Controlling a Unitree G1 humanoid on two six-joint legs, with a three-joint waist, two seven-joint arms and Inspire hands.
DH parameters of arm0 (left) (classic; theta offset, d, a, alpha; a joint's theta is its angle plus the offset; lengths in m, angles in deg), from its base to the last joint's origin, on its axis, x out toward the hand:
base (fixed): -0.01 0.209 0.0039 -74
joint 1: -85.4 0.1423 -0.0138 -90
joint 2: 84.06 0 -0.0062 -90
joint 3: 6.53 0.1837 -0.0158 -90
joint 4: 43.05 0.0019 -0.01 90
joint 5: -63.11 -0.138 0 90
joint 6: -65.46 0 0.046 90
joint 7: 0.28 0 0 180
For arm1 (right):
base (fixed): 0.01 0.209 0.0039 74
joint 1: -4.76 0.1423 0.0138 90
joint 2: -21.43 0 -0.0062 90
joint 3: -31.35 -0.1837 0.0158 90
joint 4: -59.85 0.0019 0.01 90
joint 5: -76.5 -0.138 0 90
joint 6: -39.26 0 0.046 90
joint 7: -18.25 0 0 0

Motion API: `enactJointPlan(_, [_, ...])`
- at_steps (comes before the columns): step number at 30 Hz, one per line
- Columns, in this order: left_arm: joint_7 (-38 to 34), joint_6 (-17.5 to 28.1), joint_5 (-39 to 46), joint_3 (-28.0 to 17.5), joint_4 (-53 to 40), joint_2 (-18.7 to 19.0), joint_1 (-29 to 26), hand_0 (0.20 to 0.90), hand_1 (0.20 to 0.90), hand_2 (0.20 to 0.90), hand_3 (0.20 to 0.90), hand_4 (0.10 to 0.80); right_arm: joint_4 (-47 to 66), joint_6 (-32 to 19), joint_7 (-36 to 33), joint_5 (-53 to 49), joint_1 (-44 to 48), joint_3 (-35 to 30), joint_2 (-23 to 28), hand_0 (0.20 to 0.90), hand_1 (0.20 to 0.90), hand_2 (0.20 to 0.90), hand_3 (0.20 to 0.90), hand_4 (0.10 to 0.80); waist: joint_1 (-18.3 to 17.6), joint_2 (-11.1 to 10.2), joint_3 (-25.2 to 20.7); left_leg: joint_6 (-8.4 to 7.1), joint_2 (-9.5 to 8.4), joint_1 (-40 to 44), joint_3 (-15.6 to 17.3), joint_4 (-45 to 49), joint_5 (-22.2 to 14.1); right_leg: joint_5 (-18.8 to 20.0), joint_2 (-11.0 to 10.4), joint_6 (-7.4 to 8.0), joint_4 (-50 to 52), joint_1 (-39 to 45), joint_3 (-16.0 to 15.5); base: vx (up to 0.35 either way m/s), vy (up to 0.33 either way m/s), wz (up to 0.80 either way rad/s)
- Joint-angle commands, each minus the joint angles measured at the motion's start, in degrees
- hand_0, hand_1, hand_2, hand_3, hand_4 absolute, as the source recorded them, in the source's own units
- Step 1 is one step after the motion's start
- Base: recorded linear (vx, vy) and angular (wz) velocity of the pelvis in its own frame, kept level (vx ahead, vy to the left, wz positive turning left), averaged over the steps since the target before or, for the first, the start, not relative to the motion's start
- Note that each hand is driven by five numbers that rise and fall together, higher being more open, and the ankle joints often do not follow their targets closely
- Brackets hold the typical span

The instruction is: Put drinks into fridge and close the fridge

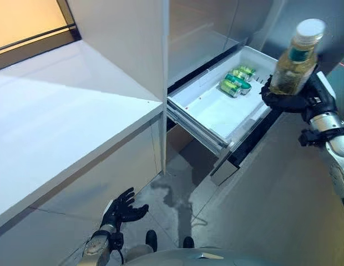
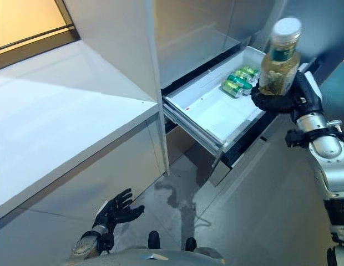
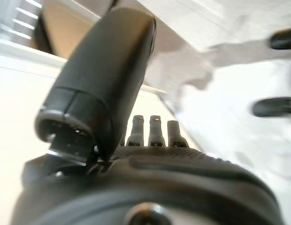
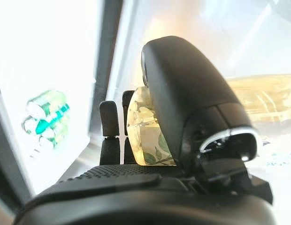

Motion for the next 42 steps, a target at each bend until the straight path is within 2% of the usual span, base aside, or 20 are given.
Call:
enactJointPlan(1, [0.9, 3.7, -1.9, 2.5, 0.2, 3.3, 0.1, 0.9, 0.9, 0.9, 0.9, 0.8, -3.9, -4.4, 1.7, 3.9, 17.7, -1.0, 8.7, 0.3, 0.3, 0.3, 0.2, 0.1, 3.5, -2.5, -4.9, -0.84, -0.57, 1.7, -1.4, 0.1, -7.1, 1.5, 0.1, 5.09, 0.2, -2.2, -1.4, 0.153, -0.03, 0.06])
enactJointPlan(6, [1.3, 3.0, -2.4, 1.6, 3.5, 4.8, 1.3, 0.9, 0.9, 0.9, 0.9, 0.8, -13.2, -3.1, 5.9, 8.9, 27.2, 8.0, 12.3, 0.3, 0.3, 0.3, 0.2, 0.1, 5.4, -3.5, -4.2, -1.03, -0.39, 1.3, -2.2, 0.2, -6.9, 1.3, 0.2, 5.02, 0.2, -2.0, -2.0, 0.089, -0.042, 0.1])
enactJointPlan(9, [1.5, 1.2, -1.5, 0.1, 4.9, 6.2, 1.9, 0.9, 0.9, 0.9, 0.9, 0.8, -19.4, 0.1, 9.2, 12.5, 33.6, 15.8, 14.6, 0.3, 0.3, 0.3, 0.2, 0.1, 7.0, -4.3, -3.0, -1.06, -0.16, 0.6, -2.9, 0.2, -6.6, 1.4, 0.3, 4.97, 0.2, -2.3, -2.5, 0.05, -0.077, 0.16])
enactJointPlan(12, [1.6, 0.6, -1.7, -0.8, 5.9, 6.8, 2.1, 0.9, 0.9, 0.9, 0.9, 0.8, -24.1, 1.6, 11.2, 15.1, 36.5, 20.1, 14.9, 0.3, 0.3, 0.3, 0.2, 0.1, 7.9, -4.7, -2.3, -1.06, -0.14, 0.1, -3.7, 0.2, -6.3, 1.6, 0.4, 4.96, 0.2, -2.4, -2.8, 0.04, -0.049, 0.11])
enactJointPlan(14, [2.0, 0.5, -2.1, -1.4, 6.2, 7.5, 2.4, 0.9, 0.9, 0.9, 0.9, 0.8, -28.7, 4.5, 13.2, 17.5, 39.3, 24.5, 14.9, 0.3, 0.3, 0.3, 0.2, 0.1, 8.9, -5.0, -1.4, -1.09, -0.08, -0.4, -4.3, 0.3, -6.1, 1.6, 0.5, 4.86, 0.2, -2.6, -3.1, 0.035, -0.054, 0.14])
enactJointPlan(19, [1.7, 0.5, -0.9, -0.7, 4.7, 9.6, 1.2, 0.9, 0.9, 0.9, 0.9, 0.8, -38.0, 7.4, 13.8, 21.1, 45.8, 31.0, 13.7, 0.3, 0.3, 0.3, 0.2, 0.1, 10.8, -5.4, 1.2, -1.02, 0.04, -2.8, -5.6, 0.4, -5.5, 2.2, 0.8, 4.63, 0.2, -4.3, -3.4, -0.036, -0.076, 0.11])
enactJointPlan(26, [1.1, 1.3, 2.1, -0.6, 3.4, 10.9, 0.0, 0.9, 0.9, 0.9, 0.9, 0.8, -47.2, 12.9, 15.2, 23.7, 49.5, 34.4, 11.5, 0.3, 0.3, 0.3, 0.2, 0.1, 12.5, -4.8, 5.2, -0.99, 0.01, -5.9, -7.0, 0.4, -4.4, 2.9, 1.1, 4.26, 0.2, -6.7, -3.9, -0.084, -0.04, 0.11])
enactJointPlan(33, [1.6, 2.4, 5.6, -0.2, 3.4, 11.4, -0.9, 0.9, 0.9, 0.9, 0.9, 0.8, -55.6, 14.3, 12.4, 29.5, 52.7, 36.7, 9.9, 0.3, 0.3, 0.3, 0.2, 0.1, 13.8, -3.3, 8.8, -1.1, -0.57, -9.3, -8.1, 0.7, -3.2, 3.3, 0.9, 3.82, 0.5, -9.3, -4.8, -0.061, -0.008, 0.11])
enactJointPlan(42, [2.7, 2.8, 8.6, -0.2, 3.3, 11.5, -2.2, 0.9, 0.9, 0.9, 0.9, 0.8, -57.8, 16.0, 11.7, 34.0, 56.2, 40.0, 8.4, 0.3, 0.3, 0.3, 0.2, 0.1, 14.4, -1.0, 11.7, -1.39, -1.53, -13.4, -9.2, 0.9, -1.9, 3.6, 0.5, 3.52, 1.0, -13.1, -5.3, -0.046, 0.019, 0.06])
